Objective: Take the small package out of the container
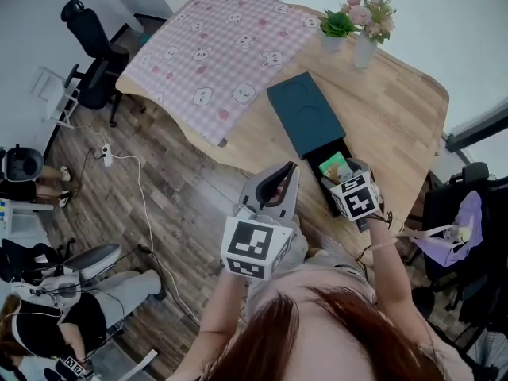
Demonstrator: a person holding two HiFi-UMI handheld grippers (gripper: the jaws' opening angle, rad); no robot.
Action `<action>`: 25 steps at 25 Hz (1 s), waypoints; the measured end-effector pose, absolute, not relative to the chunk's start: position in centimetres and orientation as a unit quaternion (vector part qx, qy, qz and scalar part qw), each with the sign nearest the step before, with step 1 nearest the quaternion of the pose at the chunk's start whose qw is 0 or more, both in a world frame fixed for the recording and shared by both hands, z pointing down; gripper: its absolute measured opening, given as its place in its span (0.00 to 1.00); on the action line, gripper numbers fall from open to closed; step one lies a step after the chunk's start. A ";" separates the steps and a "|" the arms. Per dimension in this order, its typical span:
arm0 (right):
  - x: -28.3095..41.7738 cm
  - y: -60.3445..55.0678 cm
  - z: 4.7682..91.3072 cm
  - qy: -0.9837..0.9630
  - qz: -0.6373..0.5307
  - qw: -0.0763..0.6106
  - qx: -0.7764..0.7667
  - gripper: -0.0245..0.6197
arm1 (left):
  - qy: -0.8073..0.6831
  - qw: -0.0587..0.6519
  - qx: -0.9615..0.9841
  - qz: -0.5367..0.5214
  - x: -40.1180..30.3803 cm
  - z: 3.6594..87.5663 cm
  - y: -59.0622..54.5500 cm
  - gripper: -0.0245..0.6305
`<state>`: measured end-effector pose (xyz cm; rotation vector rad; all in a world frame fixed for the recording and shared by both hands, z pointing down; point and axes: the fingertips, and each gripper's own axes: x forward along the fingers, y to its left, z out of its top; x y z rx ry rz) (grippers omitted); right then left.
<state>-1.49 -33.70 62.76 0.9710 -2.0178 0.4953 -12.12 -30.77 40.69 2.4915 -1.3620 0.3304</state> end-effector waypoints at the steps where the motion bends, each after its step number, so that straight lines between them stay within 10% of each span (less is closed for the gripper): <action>1: -1.5 -33.5 62.4 -0.804 0.196 0.406 0.387 0.56 | -0.473 0.139 0.863 0.114 -12.0 40.6 -30.5 0.07; 25: 1.1 -28.5 53.5 -0.858 0.163 0.266 0.408 0.56 | -0.525 0.131 0.836 0.087 -9.0 38.6 -24.5 0.07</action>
